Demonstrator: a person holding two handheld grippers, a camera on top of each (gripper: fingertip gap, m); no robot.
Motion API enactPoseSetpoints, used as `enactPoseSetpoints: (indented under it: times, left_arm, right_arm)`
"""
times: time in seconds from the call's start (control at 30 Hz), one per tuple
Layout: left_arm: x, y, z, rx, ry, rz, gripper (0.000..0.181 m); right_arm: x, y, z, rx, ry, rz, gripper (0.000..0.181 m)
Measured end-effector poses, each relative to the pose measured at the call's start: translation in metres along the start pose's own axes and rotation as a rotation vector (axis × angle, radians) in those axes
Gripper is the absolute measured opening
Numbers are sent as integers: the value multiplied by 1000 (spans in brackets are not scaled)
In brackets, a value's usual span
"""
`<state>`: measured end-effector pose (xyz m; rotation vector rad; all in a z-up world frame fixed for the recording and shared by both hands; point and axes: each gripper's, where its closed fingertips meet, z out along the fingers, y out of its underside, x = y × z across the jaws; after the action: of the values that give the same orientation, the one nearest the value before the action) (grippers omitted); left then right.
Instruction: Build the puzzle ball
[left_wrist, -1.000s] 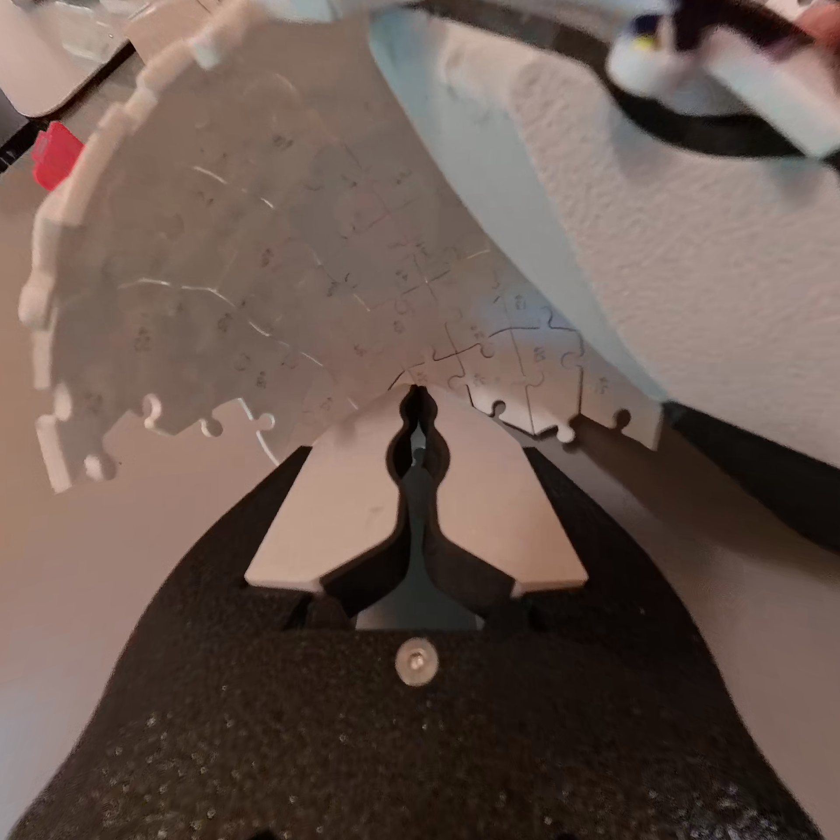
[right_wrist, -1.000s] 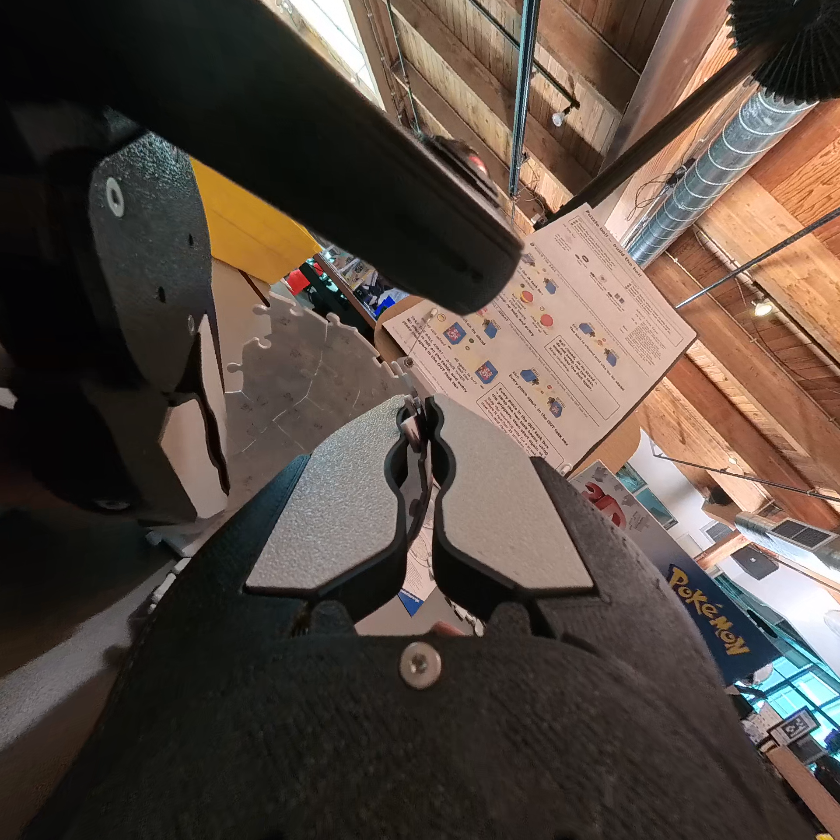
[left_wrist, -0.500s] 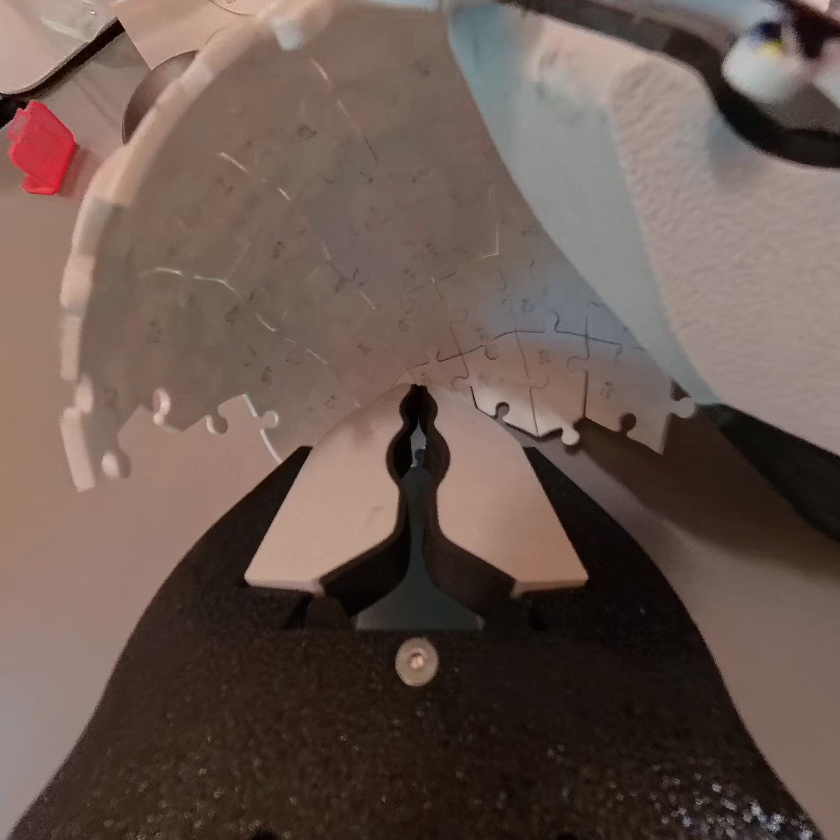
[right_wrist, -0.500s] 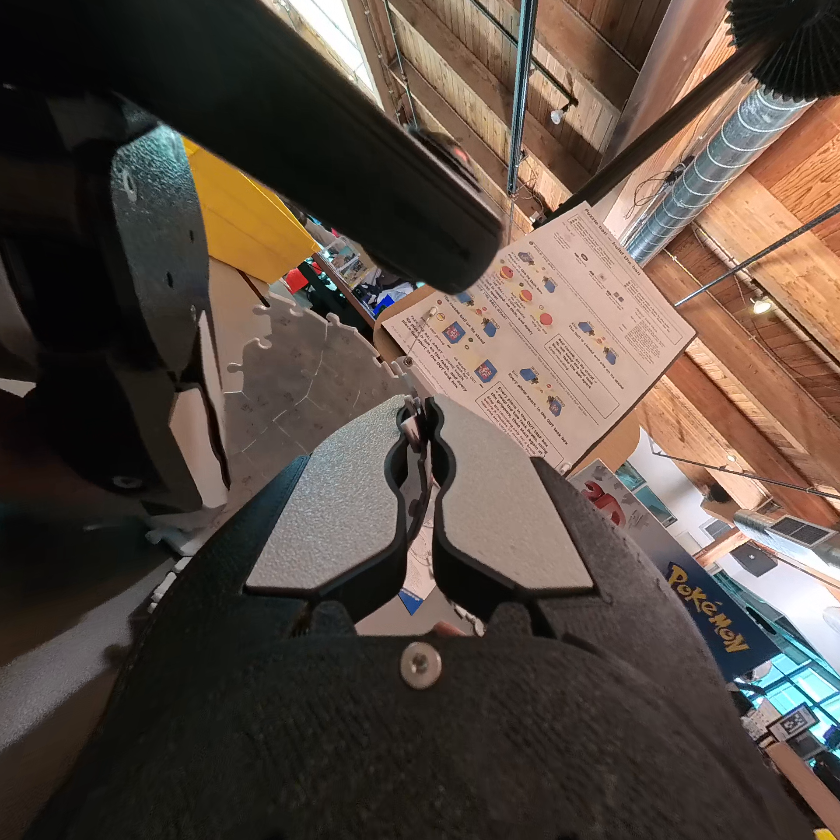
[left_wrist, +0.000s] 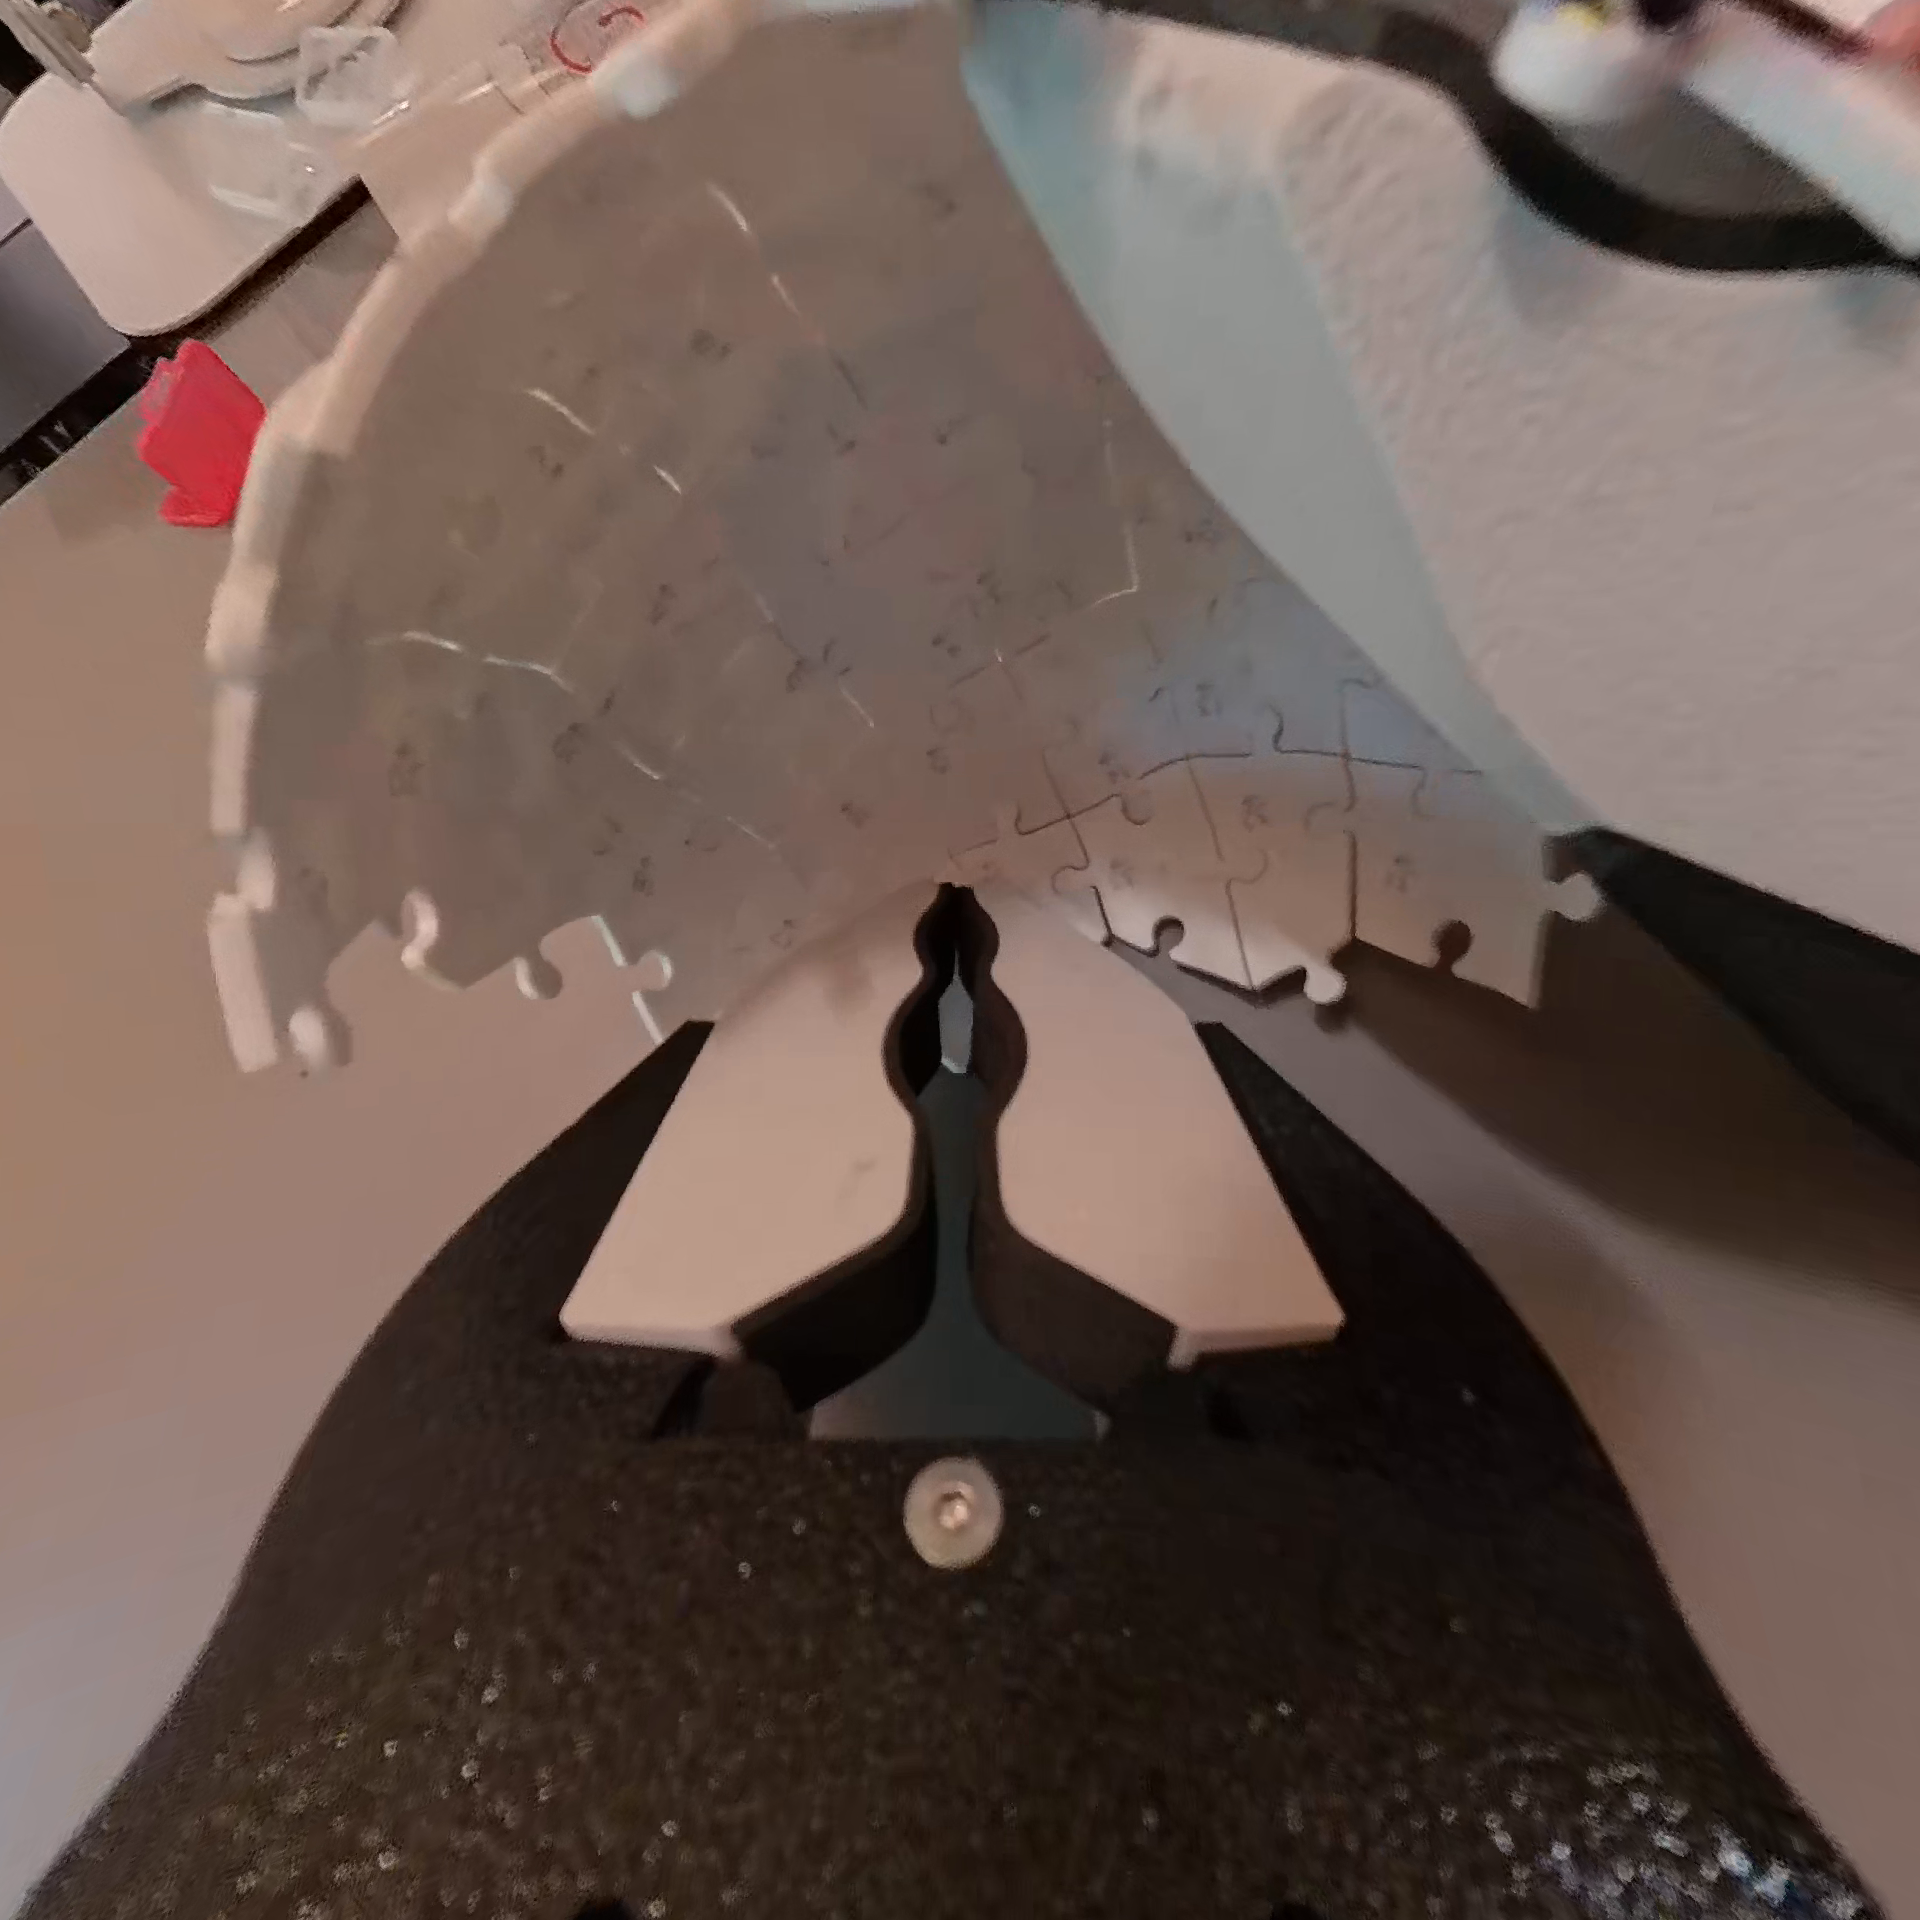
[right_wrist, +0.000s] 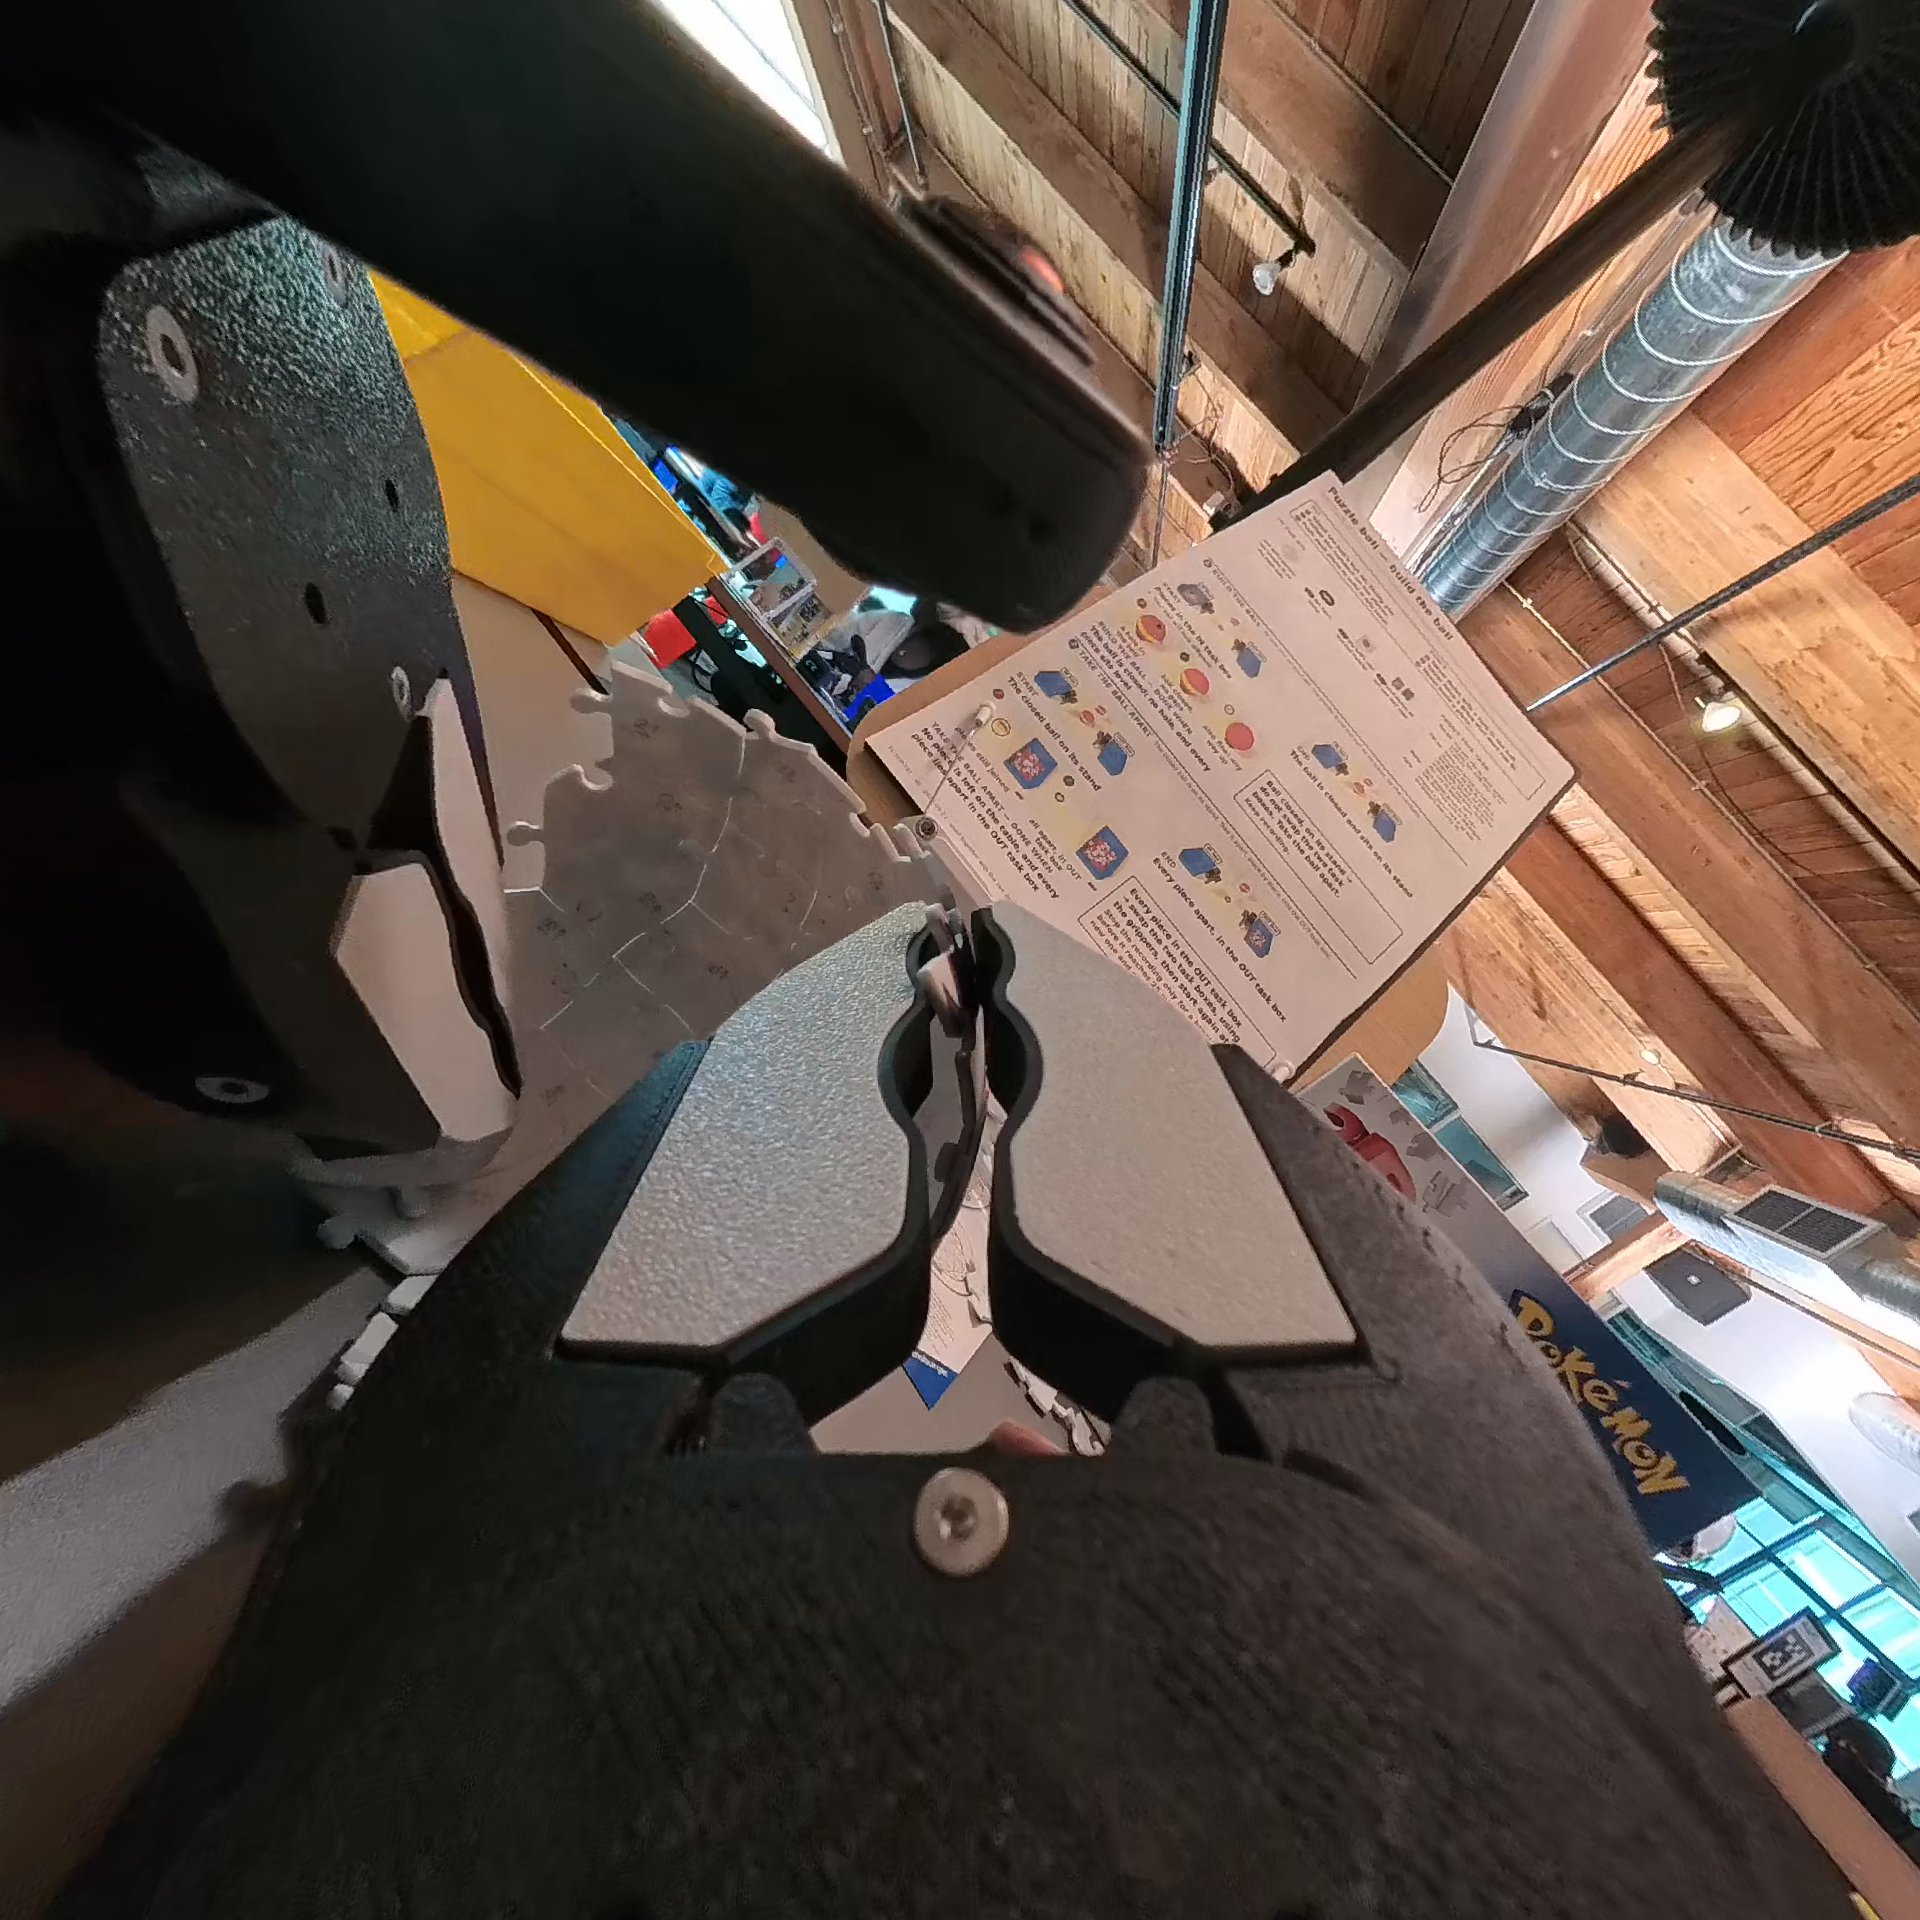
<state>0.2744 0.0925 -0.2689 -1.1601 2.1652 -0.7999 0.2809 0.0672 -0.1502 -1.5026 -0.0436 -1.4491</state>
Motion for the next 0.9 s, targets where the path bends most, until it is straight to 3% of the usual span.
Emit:
enactPoseSetpoints:
  times: [0.37,0.9]
  left_arm:
    - [-18,-6,-24,112,-75,-124,0]
    - [3,0,-2,14,-2,121,0]
  right_arm:
    - [1,1,0,0,0,-3,6]
    - [0,-1,0,4,0,-10,5]
